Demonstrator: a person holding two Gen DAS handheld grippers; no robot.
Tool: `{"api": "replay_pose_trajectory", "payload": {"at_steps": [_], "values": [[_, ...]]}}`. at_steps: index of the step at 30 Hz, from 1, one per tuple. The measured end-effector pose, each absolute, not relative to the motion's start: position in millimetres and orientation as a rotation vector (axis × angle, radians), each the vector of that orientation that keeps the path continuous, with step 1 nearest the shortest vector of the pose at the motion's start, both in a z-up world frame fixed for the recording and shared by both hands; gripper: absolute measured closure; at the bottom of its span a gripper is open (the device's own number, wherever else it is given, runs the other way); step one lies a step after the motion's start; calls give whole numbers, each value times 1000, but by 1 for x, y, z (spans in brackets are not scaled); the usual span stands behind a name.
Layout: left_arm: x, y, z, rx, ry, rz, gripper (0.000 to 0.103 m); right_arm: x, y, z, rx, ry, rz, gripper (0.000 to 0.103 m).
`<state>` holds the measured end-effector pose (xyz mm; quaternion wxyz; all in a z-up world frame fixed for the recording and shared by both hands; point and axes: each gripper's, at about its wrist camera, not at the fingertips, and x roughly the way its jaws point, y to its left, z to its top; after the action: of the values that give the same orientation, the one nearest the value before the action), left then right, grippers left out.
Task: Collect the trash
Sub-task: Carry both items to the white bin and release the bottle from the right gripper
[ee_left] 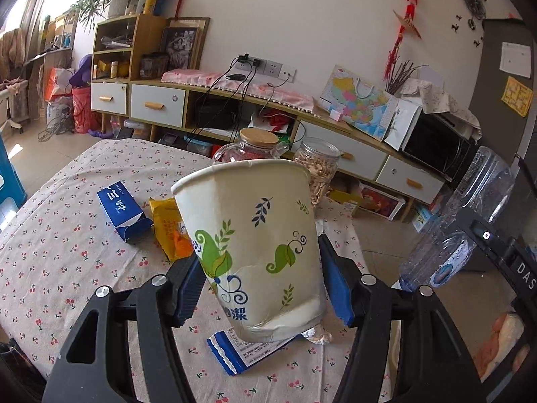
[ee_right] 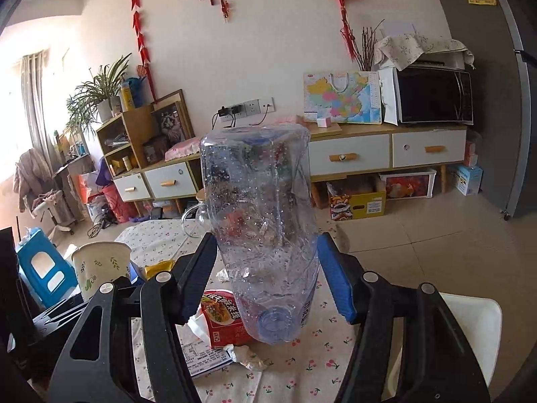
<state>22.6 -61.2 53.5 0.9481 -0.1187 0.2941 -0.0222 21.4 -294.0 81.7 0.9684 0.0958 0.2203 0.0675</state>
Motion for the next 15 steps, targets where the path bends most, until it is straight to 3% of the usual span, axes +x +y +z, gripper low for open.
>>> {"api": "replay_pose_trajectory", "payload": {"at_steps": [15], "values": [[37,-153,38,-176,660,-231,41,2,-422,47,314,537,-193,44]]}}
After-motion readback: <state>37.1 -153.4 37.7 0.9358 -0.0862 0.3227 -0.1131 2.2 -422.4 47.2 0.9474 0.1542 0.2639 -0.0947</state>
